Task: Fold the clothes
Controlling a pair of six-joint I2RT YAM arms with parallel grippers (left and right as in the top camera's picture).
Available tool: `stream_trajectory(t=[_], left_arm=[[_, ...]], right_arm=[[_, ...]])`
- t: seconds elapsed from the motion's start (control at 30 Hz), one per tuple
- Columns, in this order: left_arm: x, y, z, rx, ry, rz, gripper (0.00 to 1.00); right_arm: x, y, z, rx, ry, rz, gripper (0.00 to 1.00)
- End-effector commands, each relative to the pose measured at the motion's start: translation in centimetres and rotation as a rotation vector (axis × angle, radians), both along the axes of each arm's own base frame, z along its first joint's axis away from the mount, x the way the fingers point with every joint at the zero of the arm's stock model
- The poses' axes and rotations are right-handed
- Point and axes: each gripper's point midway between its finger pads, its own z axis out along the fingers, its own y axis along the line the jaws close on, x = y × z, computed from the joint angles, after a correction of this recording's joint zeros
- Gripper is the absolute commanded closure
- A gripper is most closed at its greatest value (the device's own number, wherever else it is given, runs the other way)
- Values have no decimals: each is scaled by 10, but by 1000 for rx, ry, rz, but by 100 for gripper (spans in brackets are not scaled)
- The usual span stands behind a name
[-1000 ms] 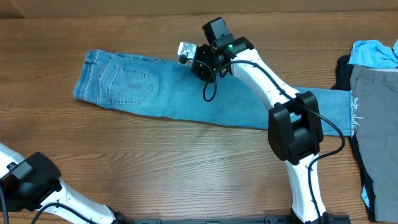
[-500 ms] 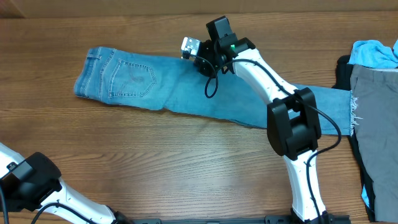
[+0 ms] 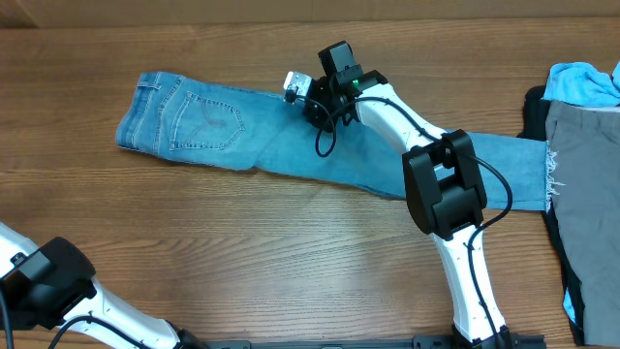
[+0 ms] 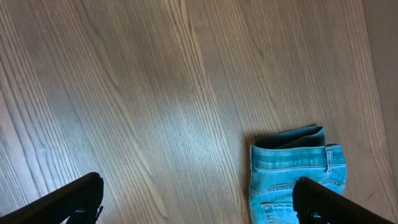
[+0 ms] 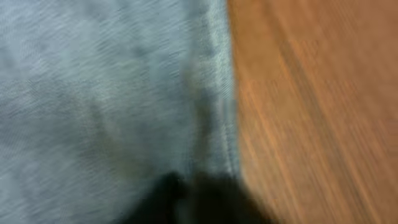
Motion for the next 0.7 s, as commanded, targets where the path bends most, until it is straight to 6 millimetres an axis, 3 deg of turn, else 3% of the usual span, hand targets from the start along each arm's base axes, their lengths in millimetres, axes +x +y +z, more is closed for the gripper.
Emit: stream_trajectory(t=[0.0, 0.2, 0.33, 0.5, 0.67], left_arm=[[0, 0, -4, -1, 16, -15, 0], [0, 0, -4, -1, 16, -15, 0], [0, 0, -4, -1, 16, -15, 0], [0, 0, -4, -1, 16, -15, 0], [0, 0, -4, -1, 16, -15, 0]], right_arm=[[22, 2, 24, 88, -3, -151, 0], [48, -7, 111, 265, -18, -362, 0], [47, -52, 157, 325, 77, -619, 0], [15, -111, 163, 269, 258, -785, 0], [-23, -165, 139, 161, 466, -952, 0]])
